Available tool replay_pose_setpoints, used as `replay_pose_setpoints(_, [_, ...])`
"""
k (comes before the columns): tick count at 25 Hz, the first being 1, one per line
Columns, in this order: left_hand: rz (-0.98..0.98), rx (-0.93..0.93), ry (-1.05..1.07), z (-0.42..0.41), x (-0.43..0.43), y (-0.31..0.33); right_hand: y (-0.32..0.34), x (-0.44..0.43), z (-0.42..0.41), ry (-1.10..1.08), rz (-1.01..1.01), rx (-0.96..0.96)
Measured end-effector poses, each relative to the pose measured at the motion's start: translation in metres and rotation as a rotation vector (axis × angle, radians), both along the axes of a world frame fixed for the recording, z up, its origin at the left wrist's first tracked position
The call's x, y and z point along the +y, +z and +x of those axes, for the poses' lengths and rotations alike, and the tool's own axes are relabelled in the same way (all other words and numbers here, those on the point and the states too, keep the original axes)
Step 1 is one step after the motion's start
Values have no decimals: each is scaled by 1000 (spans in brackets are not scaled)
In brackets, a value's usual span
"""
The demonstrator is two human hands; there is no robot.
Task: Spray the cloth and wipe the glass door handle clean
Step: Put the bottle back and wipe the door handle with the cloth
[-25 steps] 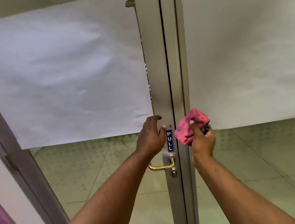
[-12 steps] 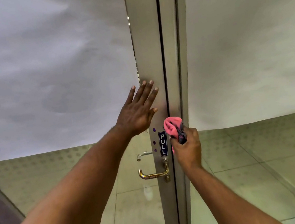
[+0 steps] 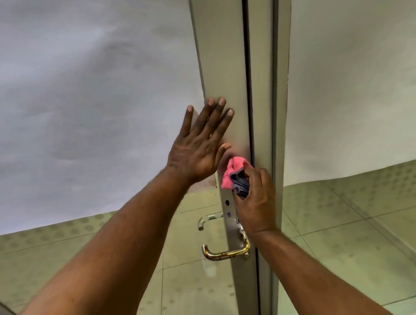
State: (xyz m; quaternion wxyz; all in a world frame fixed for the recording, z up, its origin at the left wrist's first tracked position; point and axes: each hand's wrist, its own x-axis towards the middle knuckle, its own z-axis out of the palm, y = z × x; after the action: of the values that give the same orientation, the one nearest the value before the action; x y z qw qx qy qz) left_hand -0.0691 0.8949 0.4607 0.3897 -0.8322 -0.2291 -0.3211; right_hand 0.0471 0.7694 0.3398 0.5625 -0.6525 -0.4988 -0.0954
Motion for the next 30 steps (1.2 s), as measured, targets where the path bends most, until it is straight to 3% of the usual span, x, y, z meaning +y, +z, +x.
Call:
replay_pose_setpoints(18, [47,-14,-9,3,0,1,-53,5,11,133,-1,-355])
replay_pose_setpoints(30, [37,-5,20,3,-2,0,-100,-7,8,208,-605,-329])
